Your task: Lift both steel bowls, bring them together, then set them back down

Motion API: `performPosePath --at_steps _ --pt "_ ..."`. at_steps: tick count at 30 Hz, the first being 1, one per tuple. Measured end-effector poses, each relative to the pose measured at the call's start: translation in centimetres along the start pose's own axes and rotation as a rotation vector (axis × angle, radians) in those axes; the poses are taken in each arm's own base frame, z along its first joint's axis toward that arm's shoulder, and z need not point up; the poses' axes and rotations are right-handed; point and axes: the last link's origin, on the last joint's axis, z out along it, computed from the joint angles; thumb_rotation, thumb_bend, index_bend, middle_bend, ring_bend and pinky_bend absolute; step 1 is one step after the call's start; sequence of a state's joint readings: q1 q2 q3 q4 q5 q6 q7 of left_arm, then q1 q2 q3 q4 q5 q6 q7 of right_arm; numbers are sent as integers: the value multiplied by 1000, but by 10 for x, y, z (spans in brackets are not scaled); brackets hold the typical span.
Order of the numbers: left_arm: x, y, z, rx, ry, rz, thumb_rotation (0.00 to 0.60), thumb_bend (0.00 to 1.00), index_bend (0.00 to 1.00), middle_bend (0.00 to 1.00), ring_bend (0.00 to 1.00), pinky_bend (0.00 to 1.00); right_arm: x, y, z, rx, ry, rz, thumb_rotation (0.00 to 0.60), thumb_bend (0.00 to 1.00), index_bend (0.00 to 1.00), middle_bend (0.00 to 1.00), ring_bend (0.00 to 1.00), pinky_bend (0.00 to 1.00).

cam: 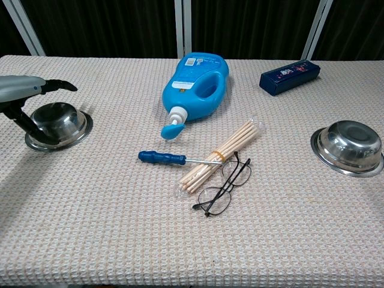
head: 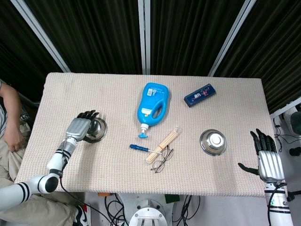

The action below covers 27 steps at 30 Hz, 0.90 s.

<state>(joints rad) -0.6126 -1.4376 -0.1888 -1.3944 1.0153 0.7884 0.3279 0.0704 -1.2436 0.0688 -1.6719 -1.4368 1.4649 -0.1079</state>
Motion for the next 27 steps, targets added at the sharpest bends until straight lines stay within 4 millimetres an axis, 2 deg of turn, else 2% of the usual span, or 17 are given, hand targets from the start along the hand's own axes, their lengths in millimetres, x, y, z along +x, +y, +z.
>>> performPosePath --at_steps 6,9,11,15,20,24,27 --pt "2 0 7 16 -8 5 600 133 374 406 270 420 -2 2 1 -9 -9 -2 600 42 0 0 0 0" --pt "7 1 8 9 20 -9 600 156 508 533 380 531 -3 3 3 -14 -14 -4 600 49 0 0 0 0" --pt "11 1 7 3 47 -24 600 168 564 586 427 572 -3 4 4 -16 -17 -6 600 53 0 0 0 0" --pt "25 2 -2 -18 127 -64 600 176 594 616 454 598 -4 3 8 -21 -25 -17 600 56 0 0 0 0" --pt "45 2 -19 -38 281 -142 600 170 599 622 459 603 -8 -6 28 -3 -58 -30 600 57 0 0 0 0" --pt "58 -1 -42 -73 473 -268 600 169 614 632 459 602 -11 -13 44 10 -135 -46 600 56 0 0 0 0" --pt "58 -4 -64 -108 578 -335 600 166 612 628 457 612 -13 -20 60 30 -233 -70 600 44 0 0 0 0"
